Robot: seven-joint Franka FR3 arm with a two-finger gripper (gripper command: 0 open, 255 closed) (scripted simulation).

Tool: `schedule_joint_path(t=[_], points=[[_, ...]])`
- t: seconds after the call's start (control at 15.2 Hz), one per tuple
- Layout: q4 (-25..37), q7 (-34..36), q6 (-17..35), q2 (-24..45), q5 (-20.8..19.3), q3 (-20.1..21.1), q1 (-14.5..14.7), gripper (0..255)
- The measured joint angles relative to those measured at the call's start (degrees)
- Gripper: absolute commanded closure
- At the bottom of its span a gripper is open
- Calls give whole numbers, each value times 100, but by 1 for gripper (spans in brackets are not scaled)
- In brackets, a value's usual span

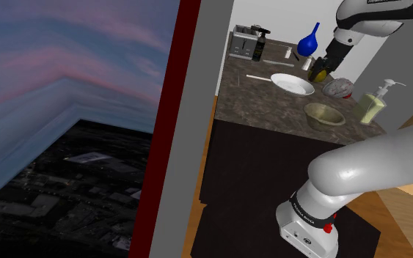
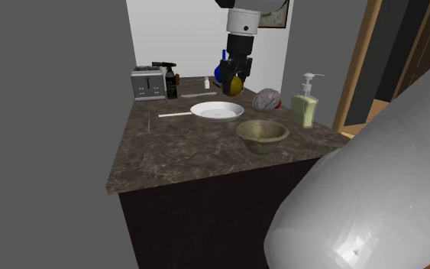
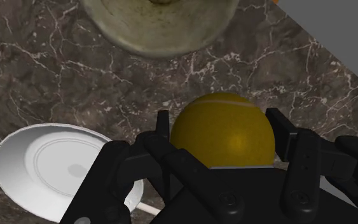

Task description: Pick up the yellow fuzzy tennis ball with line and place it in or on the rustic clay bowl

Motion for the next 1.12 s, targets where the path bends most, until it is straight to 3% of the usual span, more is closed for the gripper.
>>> schedule_joint_path(t=[0.59, 1.12], points=[[-381, -801, -364, -880, -567, -504, -604, 255], [-905, -889, 172, -880, -704, -720, -677, 255]])
